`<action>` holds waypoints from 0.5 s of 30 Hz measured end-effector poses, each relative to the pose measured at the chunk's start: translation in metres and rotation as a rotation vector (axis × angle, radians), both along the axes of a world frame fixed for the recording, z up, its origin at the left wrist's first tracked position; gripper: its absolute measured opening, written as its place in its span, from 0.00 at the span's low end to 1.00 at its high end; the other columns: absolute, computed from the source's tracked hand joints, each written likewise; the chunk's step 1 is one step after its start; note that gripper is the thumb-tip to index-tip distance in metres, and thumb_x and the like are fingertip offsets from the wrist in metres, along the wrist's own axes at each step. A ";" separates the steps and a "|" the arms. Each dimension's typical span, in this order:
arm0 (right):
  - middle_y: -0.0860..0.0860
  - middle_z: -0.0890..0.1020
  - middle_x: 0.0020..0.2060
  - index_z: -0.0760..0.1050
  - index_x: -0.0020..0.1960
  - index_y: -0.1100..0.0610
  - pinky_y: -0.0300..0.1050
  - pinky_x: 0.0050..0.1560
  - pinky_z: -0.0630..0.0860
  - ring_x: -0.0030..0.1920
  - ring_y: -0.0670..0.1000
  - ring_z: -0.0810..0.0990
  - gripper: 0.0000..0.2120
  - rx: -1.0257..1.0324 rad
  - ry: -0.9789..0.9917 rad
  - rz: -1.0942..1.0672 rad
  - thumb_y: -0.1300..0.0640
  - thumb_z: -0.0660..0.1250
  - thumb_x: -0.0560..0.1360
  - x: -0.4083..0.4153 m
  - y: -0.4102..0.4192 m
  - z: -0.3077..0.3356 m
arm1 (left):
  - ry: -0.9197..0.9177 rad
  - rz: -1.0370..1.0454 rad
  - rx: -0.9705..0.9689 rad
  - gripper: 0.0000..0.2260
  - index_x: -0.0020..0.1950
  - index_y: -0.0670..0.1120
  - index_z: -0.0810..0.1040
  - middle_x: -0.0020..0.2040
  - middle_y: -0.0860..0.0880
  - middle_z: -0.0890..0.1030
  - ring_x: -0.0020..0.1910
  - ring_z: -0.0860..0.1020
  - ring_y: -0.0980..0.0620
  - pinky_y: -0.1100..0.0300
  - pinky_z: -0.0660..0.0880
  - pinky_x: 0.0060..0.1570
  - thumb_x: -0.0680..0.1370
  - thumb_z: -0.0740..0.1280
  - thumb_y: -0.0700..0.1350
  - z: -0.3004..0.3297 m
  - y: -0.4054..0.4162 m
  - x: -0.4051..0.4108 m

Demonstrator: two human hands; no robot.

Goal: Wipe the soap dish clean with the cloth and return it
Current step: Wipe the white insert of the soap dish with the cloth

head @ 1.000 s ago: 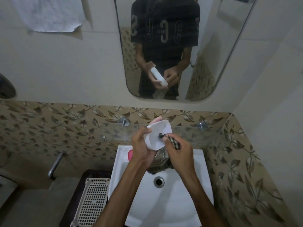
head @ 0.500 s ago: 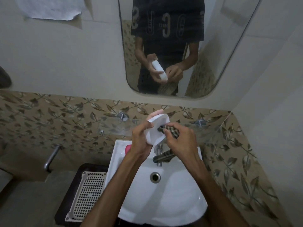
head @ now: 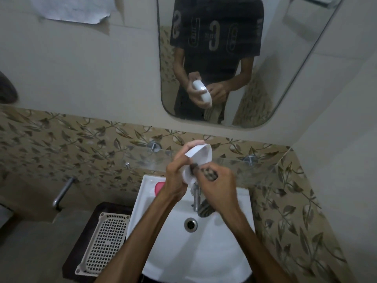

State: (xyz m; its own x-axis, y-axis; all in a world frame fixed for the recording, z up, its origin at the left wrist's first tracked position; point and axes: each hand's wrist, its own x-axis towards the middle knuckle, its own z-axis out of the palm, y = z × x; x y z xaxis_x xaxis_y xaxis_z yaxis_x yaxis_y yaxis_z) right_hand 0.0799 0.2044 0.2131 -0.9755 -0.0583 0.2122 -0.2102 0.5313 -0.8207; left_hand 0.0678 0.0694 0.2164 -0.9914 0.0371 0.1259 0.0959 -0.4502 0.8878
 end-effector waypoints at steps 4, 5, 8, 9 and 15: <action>0.43 0.85 0.36 0.85 0.47 0.51 0.33 0.36 0.79 0.36 0.43 0.83 0.03 0.051 0.039 -0.035 0.52 0.75 0.77 -0.004 -0.001 -0.001 | 0.023 0.044 -0.076 0.26 0.64 0.48 0.79 0.64 0.39 0.77 0.59 0.77 0.45 0.50 0.80 0.52 0.67 0.64 0.53 -0.003 -0.001 -0.001; 0.44 0.84 0.35 0.85 0.46 0.53 0.33 0.35 0.78 0.35 0.44 0.83 0.04 0.037 0.044 -0.085 0.53 0.75 0.77 -0.006 0.001 -0.002 | 0.028 0.044 -0.084 0.27 0.64 0.46 0.78 0.64 0.38 0.77 0.59 0.77 0.45 0.51 0.80 0.51 0.67 0.64 0.53 -0.003 0.001 -0.002; 0.42 0.85 0.37 0.84 0.46 0.50 0.33 0.38 0.80 0.39 0.42 0.84 0.01 -0.079 -0.015 0.085 0.53 0.75 0.76 0.008 -0.008 -0.004 | 0.018 0.072 -0.078 0.26 0.64 0.46 0.80 0.64 0.41 0.77 0.59 0.77 0.46 0.56 0.80 0.47 0.67 0.65 0.53 -0.004 0.000 -0.005; 0.42 0.86 0.38 0.85 0.47 0.49 0.34 0.39 0.81 0.39 0.42 0.85 0.00 -0.079 0.000 0.129 0.53 0.75 0.76 0.010 -0.010 -0.006 | 0.011 0.077 -0.073 0.26 0.64 0.46 0.80 0.64 0.42 0.77 0.58 0.77 0.46 0.57 0.80 0.47 0.67 0.66 0.52 -0.005 -0.001 -0.006; 0.44 0.86 0.36 0.84 0.45 0.44 0.43 0.38 0.84 0.36 0.45 0.85 0.01 -0.171 -0.011 0.035 0.49 0.74 0.75 0.004 -0.010 -0.006 | 0.002 0.162 -0.096 0.23 0.62 0.46 0.81 0.61 0.43 0.80 0.59 0.77 0.43 0.47 0.79 0.51 0.69 0.69 0.52 -0.010 0.006 -0.010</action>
